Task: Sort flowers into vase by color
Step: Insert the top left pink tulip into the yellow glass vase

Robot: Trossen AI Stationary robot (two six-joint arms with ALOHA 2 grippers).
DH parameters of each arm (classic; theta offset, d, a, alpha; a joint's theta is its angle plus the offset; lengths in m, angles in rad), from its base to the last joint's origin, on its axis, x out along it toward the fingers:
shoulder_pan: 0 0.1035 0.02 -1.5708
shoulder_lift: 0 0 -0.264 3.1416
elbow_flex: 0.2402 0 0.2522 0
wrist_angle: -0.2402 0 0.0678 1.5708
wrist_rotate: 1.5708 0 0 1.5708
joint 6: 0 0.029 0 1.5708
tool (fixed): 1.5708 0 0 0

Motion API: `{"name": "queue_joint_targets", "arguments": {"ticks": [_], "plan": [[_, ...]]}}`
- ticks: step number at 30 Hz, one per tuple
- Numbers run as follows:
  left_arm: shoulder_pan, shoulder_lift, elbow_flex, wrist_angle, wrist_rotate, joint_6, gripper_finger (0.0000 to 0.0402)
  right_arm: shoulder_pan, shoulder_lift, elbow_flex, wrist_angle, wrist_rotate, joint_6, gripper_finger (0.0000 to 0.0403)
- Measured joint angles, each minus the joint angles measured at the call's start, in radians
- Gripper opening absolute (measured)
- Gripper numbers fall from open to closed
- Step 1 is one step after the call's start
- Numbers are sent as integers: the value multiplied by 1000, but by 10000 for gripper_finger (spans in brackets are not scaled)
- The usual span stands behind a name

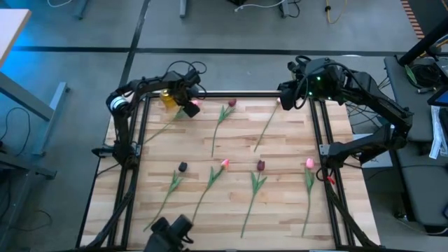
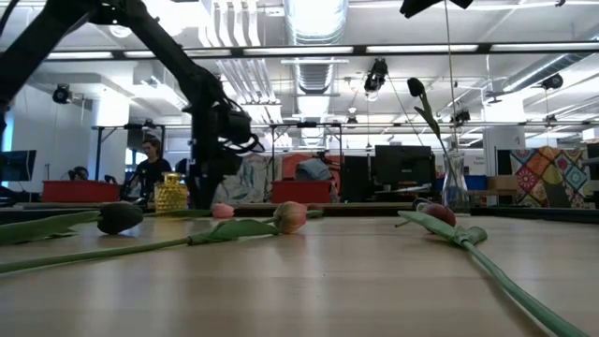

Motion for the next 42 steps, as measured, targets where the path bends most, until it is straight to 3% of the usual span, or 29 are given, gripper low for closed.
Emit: {"name": "queue_joint_targets", "arguments": {"ticks": [22,30,35,42], "plan": [[4,-6,29,-21,29,7,3,0,0,0,30,1,-15,59],[0,-25,67,-58,79,-14,8,0,0,0,33,0,-21,59],[-40,-25,74,-112,95,78,53,0,0,0,34,0,-31,59],[-95,-20,75,-92,15,234,120,0,0,0,47,0,-49,59]]}}
